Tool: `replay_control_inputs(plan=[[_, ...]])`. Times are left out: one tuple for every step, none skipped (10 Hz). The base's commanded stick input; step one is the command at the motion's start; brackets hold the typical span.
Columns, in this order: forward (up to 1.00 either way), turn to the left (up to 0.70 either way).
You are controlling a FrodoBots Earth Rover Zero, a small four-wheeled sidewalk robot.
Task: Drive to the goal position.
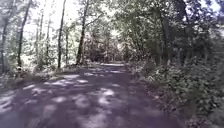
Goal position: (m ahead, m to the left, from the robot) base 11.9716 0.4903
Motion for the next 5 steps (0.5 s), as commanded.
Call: replay_control_inputs(plan=[[0.45,0.00],[0.45,0.00],[0.45,0.00],[0.45,0.00],[0.45,0.00]])
